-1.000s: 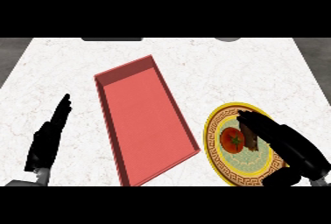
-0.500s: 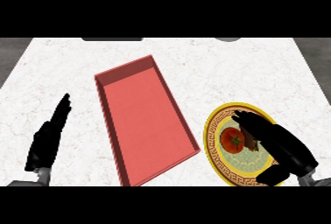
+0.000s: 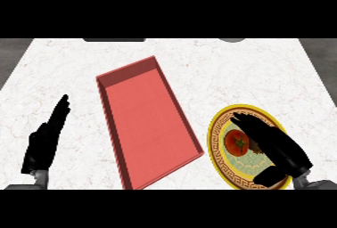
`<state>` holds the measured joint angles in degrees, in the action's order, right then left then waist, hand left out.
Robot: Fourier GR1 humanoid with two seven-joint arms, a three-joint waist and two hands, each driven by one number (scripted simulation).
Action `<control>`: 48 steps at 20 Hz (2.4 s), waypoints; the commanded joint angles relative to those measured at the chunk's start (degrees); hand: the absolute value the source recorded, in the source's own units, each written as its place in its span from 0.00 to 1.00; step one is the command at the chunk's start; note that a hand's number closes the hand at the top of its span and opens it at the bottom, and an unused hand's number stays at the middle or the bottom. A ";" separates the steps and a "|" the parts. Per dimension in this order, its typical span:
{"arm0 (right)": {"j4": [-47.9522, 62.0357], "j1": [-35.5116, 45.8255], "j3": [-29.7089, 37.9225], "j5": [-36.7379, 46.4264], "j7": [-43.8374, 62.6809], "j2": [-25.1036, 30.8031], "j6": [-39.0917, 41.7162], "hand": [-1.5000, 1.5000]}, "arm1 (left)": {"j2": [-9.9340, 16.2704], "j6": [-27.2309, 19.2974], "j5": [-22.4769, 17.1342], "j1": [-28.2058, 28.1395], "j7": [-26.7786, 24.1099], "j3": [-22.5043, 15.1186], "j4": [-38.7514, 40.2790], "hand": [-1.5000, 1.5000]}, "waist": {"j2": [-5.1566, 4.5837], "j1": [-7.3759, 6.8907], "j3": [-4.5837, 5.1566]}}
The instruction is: Pick the tomato from the plate and place it in the cardboard box
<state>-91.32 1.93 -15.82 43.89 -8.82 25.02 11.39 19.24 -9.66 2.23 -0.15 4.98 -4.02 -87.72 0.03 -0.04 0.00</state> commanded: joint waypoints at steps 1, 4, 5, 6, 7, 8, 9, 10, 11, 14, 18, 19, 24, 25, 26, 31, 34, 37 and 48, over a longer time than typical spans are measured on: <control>-2.17 -2.00 2.77 0.15 -1.92 -0.41 2.33 0.00 | -1.92 0.97 1.89 4.12 -0.46 2.32 4.42 0.50 | -0.01 0.21 0.01; 0.78 1.12 2.03 3.39 -0.56 -4.65 1.82 0.00 | -2.72 2.07 2.41 2.04 -2.21 3.54 4.50 0.50 | -0.01 0.04 0.01; 5.09 1.38 1.46 4.90 -2.80 -5.34 -0.52 0.00 | -1.19 3.68 1.33 2.41 -0.68 4.78 2.36 0.50 | -0.02 -0.04 0.00; 1.67 0.73 1.97 4.95 -2.04 -5.20 1.51 0.00 | -4.52 0.71 5.38 -0.08 1.27 1.03 -1.42 0.50 | 0.01 -0.02 0.00; 8.91 5.22 4.43 4.37 -3.88 -4.71 0.65 0.00 | -2.22 3.10 2.15 -0.66 3.59 3.10 -5.15 0.50 | -0.01 -0.27 -0.02; 6.50 2.39 4.60 4.94 -5.09 -5.66 0.28 0.00 | -4.68 2.85 3.77 2.44 0.63 3.50 1.40 0.50 | -0.02 0.02 0.00; 6.31 -0.49 3.14 6.33 -6.58 -5.91 -2.58 0.00 | -5.48 1.52 5.66 2.46 0.62 2.21 2.02 0.50 | -0.02 0.09 0.00; 10.38 4.06 4.58 6.26 -7.00 -6.82 -1.13 0.00 | -5.04 2.57 5.89 1.64 0.08 2.72 0.38 0.50 | -0.03 -0.07 -0.01; 1.46 0.53 3.38 6.36 -2.35 -6.23 2.97 0.00 | -6.84 1.07 7.08 2.53 1.94 1.55 0.00 0.50 | 0.01 0.11 0.00; 8.25 -0.89 4.55 7.41 -7.48 -7.47 -2.78 0.00 | -4.99 4.20 5.20 -2.72 0.65 3.77 -3.31 0.50 | 0.02 -0.06 -0.01; 11.97 3.76 4.65 10.91 -7.08 -7.91 -1.07 0.00 | -6.53 3.58 7.24 2.35 -1.56 4.81 2.39 0.50 | -0.03 -0.03 0.00; 9.81 6.76 6.39 8.79 -4.73 -7.71 3.24 0.00 | -5.75 4.90 6.84 -3.30 0.46 3.89 -4.43 0.50 | 0.01 -0.24 0.00; 13.55 4.49 5.89 10.28 -8.45 -9.12 1.96 1.00 | -6.77 5.38 8.20 -3.65 0.28 5.13 -4.50 0.50 | 0.00 -0.13 -0.01; 16.55 5.73 5.52 10.68 -9.24 -10.78 -0.02 1.00 | -4.74 9.06 4.31 -2.68 0.22 7.84 -3.82 0.50 | -0.03 -0.20 -0.01; 16.22 5.54 5.72 11.79 -9.75 -10.94 -0.92 1.00 | -7.56 6.79 6.45 -0.78 -1.55 6.91 0.34 0.50 | -0.03 -0.05 0.00; 10.21 4.27 6.14 15.52 -7.45 -12.48 -11.21 1.00 | -4.99 8.61 4.77 -1.10 -3.13 8.78 0.21 0.50 | -0.03 0.03 0.01; 14.71 5.17 8.69 15.46 -12.19 -11.73 -16.67 1.00 | -5.35 8.38 6.05 -0.94 2.17 7.54 -4.40 0.50 | -0.03 -0.25 -0.04; 7.37 -2.21 7.33 22.04 7.66 -15.70 -12.58 1.00 | -8.12 5.08 8.87 -0.10 0.20 5.55 -1.15 0.50 | 0.14 1.18 0.10; -17.01 -20.07 -1.29 40.69 36.70 -23.05 -7.88 1.00 | -9.03 5.70 8.43 -1.26 0.02 5.42 -1.14 0.50 | 0.20 0.89 0.06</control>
<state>-100.40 -11.58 -13.06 78.67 21.19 3.53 2.79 11.78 -3.45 9.73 -1.25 5.05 2.85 -89.15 0.56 1.09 0.40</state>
